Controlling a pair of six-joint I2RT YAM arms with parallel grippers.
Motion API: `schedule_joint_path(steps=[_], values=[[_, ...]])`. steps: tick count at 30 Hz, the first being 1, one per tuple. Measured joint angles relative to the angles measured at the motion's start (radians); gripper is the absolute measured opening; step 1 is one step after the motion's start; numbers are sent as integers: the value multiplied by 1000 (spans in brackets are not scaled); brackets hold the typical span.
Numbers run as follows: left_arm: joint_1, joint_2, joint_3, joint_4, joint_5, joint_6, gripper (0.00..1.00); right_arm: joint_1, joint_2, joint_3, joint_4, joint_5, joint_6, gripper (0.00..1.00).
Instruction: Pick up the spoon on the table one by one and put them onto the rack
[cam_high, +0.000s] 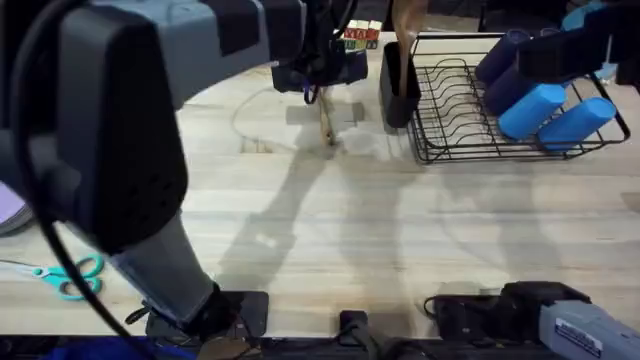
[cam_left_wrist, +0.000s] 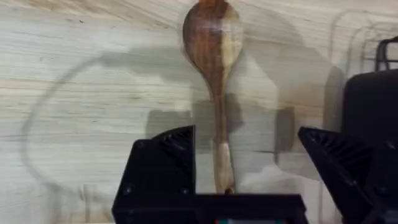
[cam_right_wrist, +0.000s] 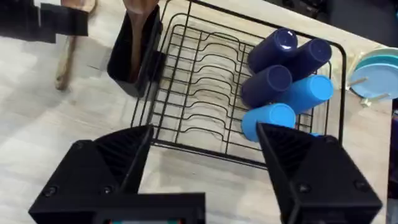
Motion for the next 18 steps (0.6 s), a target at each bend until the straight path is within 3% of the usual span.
schedule_joint_path(steps=[8,18], values=[[0,82,0,75,-28,-1,997,0,0,0,0,0,0,996],[0,148,0,59,-44,-34,996,0,0,0,0,0,0,996]])
